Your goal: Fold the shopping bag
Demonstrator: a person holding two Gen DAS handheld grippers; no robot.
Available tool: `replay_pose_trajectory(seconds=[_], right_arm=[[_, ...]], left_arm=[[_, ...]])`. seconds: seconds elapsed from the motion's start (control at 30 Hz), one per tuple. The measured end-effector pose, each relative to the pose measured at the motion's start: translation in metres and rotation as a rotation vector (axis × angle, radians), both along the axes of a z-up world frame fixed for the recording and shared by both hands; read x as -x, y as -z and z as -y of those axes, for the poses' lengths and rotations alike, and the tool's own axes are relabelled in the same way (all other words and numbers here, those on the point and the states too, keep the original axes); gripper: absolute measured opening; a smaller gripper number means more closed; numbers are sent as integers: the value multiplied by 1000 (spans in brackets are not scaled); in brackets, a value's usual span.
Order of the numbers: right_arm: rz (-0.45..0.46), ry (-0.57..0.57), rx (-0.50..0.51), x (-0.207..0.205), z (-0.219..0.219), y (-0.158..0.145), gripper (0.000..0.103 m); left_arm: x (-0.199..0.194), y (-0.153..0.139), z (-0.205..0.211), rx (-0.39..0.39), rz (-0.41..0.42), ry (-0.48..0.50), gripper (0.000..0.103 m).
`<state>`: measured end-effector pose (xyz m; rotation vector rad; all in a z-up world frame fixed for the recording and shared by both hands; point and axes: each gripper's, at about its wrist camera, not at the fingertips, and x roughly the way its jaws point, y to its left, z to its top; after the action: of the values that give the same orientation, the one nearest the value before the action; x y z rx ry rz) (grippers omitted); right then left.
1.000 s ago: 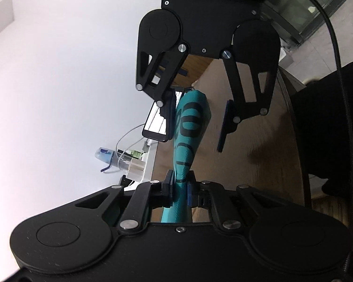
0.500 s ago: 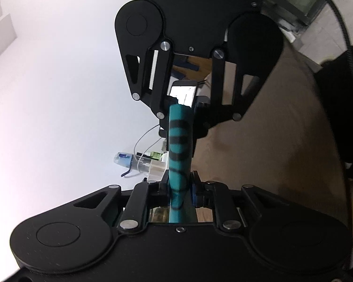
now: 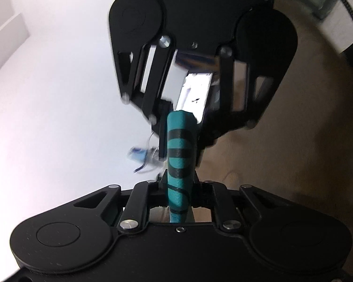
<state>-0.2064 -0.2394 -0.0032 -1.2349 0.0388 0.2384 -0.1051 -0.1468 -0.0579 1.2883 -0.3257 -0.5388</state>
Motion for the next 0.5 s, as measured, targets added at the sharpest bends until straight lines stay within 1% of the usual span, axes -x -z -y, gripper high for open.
replay_pose_trajectory(seconds=[0.03, 0.07, 0.1, 0.17, 0.23, 0.3, 0.37, 0.4, 0.43, 0.47, 0.5], right_arm=[[-3, 7, -16, -3, 1, -2, 28], [-5, 15, -31, -6, 1, -3, 28], [-31, 36, -83, -15, 4, -8, 28], [-171, 127, -327, -55, 15, -30, 28], [-288, 184, -545, -102, 24, -46, 28], [-367, 246, -748, -155, 36, -57, 28], [-433, 335, -897, -199, 50, -56, 28], [-460, 381, -954, -220, 56, -51, 27], [-466, 429, -986, -229, 64, -40, 27], [-469, 473, -1002, -248, 66, -37, 27], [-479, 513, -1016, -265, 68, -33, 27]], left_arm=[[-9, -5, -4, 36, -7, -43, 15], [-21, -14, -11, 96, -14, -98, 15], [-34, -25, -18, 165, -20, -154, 15], [-57, -53, -34, 339, -38, -263, 15], [-75, -83, -46, 530, -71, -352, 15], [-84, -105, -58, 721, -114, -388, 15], [-91, -122, -69, 900, -150, -414, 15], [-91, -126, -70, 960, -162, -426, 15], [-90, -129, -69, 1014, -174, -439, 16], [-89, -133, -69, 1068, -186, -452, 15], [-86, -132, -70, 1096, -193, -472, 16]])
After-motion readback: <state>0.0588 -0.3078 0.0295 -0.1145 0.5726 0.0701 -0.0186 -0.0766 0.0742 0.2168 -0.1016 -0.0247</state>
